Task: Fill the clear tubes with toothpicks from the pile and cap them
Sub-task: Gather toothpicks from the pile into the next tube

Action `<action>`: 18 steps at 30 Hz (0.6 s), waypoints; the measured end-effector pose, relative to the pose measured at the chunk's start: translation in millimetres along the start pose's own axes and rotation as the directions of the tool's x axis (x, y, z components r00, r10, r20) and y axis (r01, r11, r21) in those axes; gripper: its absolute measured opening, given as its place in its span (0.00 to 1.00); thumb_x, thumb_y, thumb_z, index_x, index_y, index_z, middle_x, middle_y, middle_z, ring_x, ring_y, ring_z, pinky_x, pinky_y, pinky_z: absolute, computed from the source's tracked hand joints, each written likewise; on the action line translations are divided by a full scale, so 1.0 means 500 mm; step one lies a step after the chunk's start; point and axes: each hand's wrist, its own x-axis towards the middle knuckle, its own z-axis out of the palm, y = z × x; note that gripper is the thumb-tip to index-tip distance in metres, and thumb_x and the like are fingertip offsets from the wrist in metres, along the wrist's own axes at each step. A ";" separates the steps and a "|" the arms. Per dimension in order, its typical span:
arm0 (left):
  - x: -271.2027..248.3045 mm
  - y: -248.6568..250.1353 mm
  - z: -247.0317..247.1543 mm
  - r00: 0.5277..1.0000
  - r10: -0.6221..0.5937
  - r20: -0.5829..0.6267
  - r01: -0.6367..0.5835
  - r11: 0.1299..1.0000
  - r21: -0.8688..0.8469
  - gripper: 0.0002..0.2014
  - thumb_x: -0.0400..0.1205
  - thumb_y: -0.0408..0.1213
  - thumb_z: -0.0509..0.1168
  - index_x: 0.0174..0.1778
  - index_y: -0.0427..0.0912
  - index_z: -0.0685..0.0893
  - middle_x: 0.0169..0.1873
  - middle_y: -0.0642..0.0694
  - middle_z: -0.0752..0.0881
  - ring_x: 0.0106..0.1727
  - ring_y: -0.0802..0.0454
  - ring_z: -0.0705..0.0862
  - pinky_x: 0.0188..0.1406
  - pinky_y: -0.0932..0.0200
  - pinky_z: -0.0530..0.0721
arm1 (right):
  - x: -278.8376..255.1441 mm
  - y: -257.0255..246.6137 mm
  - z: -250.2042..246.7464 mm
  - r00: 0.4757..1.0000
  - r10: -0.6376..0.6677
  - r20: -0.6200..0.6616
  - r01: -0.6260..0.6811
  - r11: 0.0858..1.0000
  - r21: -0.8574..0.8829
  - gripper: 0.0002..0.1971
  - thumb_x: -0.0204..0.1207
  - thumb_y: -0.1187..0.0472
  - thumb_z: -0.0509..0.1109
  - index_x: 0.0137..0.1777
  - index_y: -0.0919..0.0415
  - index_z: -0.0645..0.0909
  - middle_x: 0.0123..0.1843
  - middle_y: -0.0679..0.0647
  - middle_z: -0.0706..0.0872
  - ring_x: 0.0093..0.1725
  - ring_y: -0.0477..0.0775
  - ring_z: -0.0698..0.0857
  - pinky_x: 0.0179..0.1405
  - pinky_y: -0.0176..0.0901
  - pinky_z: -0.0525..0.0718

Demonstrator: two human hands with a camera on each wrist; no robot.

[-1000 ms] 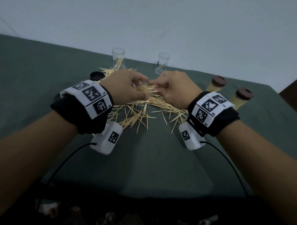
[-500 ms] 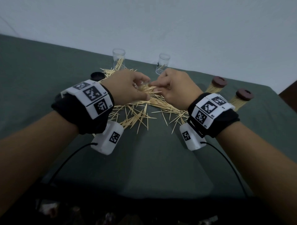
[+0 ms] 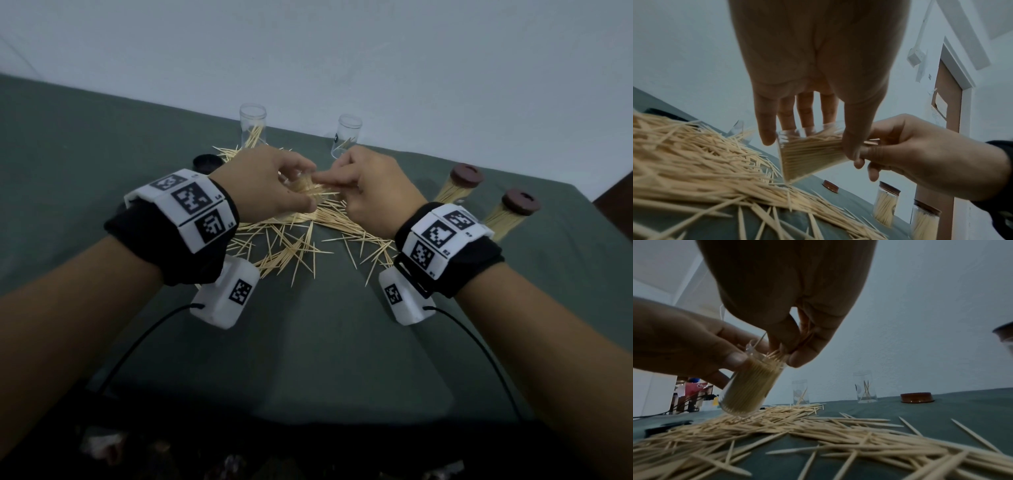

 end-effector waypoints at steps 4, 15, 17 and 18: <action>-0.001 0.001 -0.001 1.000 0.010 0.018 -0.010 0.999 -0.040 0.28 0.72 0.52 0.77 0.69 0.58 0.81 0.52 0.58 0.85 0.55 0.59 0.85 0.51 0.64 0.79 | 0.000 -0.007 -0.006 0.996 0.022 -0.091 -0.015 0.997 0.082 0.11 0.74 0.66 0.75 0.53 0.53 0.91 0.46 0.48 0.91 0.46 0.42 0.85 0.46 0.20 0.74; -0.002 -0.002 -0.002 0.998 0.031 0.052 -0.029 0.998 -0.051 0.27 0.72 0.52 0.77 0.69 0.58 0.81 0.52 0.57 0.86 0.55 0.59 0.85 0.52 0.62 0.80 | 0.000 -0.005 -0.002 0.994 -0.038 -0.107 0.048 0.995 0.092 0.17 0.73 0.73 0.72 0.53 0.52 0.91 0.46 0.46 0.91 0.46 0.42 0.86 0.49 0.32 0.84; -0.001 0.002 -0.002 0.997 0.044 0.058 -0.040 0.997 -0.066 0.27 0.72 0.52 0.77 0.68 0.58 0.82 0.52 0.56 0.87 0.54 0.59 0.86 0.56 0.56 0.83 | -0.002 -0.009 -0.004 0.990 -0.010 -0.141 0.030 0.990 0.138 0.15 0.73 0.71 0.73 0.54 0.53 0.91 0.48 0.47 0.92 0.45 0.39 0.86 0.49 0.29 0.83; 0.000 0.002 -0.001 0.998 0.043 0.052 -0.040 0.997 -0.071 0.27 0.72 0.52 0.77 0.69 0.58 0.82 0.53 0.56 0.86 0.54 0.59 0.86 0.56 0.56 0.83 | -0.002 -0.009 -0.005 0.985 0.003 -0.170 0.024 0.988 0.154 0.15 0.73 0.70 0.75 0.55 0.52 0.90 0.48 0.48 0.91 0.44 0.39 0.86 0.48 0.28 0.83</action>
